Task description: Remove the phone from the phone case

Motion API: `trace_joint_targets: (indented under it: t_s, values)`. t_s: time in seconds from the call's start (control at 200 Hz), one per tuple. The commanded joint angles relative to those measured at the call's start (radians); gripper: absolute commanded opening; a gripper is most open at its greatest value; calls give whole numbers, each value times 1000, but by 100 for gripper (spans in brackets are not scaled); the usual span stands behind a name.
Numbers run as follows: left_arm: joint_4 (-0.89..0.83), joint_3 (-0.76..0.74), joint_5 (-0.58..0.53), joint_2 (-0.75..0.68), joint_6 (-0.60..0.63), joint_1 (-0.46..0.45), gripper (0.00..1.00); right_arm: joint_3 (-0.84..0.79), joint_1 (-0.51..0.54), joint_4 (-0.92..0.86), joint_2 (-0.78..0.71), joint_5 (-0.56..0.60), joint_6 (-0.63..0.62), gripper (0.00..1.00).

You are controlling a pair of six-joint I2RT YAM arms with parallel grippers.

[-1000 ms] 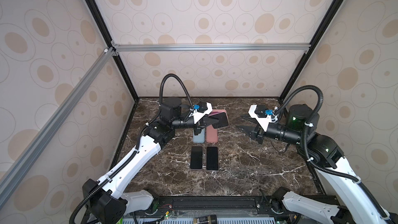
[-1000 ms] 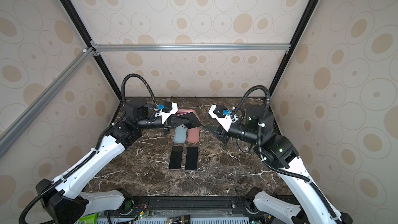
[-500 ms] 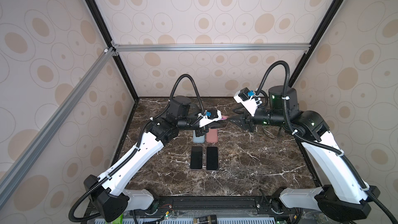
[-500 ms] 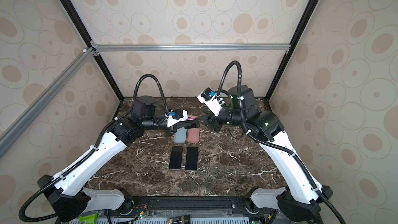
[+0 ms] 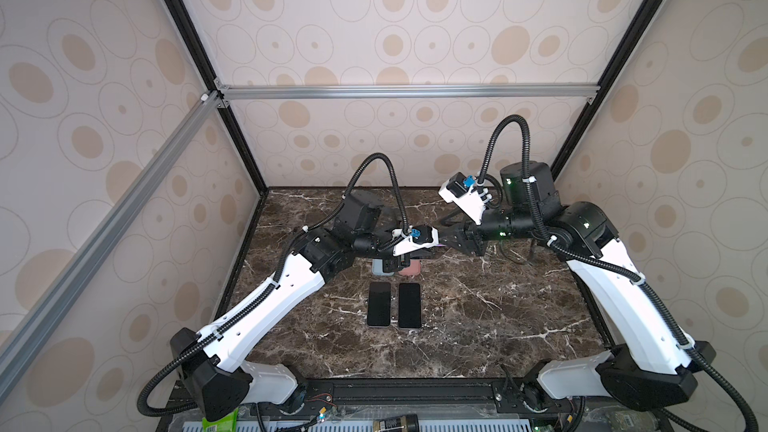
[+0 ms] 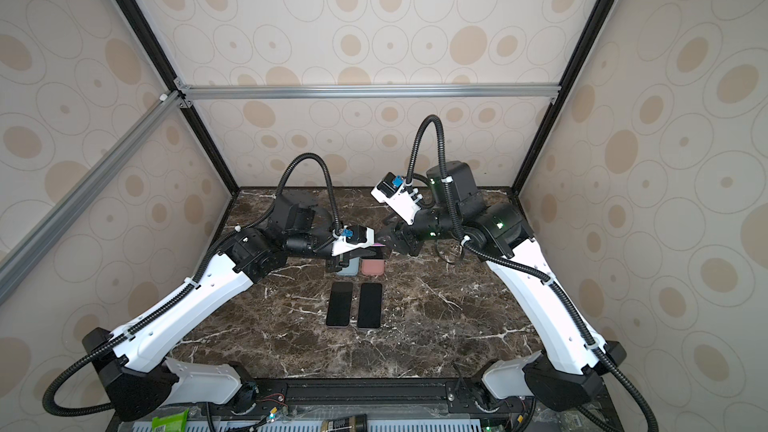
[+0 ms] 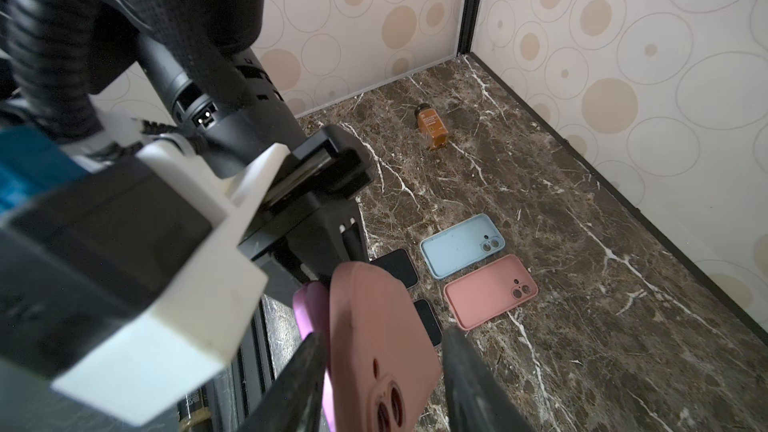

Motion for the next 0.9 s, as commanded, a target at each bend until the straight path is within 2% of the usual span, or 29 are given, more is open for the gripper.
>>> trace_joint_targets:
  t_s: [0.0,0.505,0.895]
  values:
    - [15,51,12,-5,45,-11,0,25,2,-43,16,-38,-22,48]
    - [15,46,4,0,52,-22,0,77,3,-176,114,100,-77,45]
    - [38,49,6,6,49,-27,0,80,7,-217,170,62,-97,41]
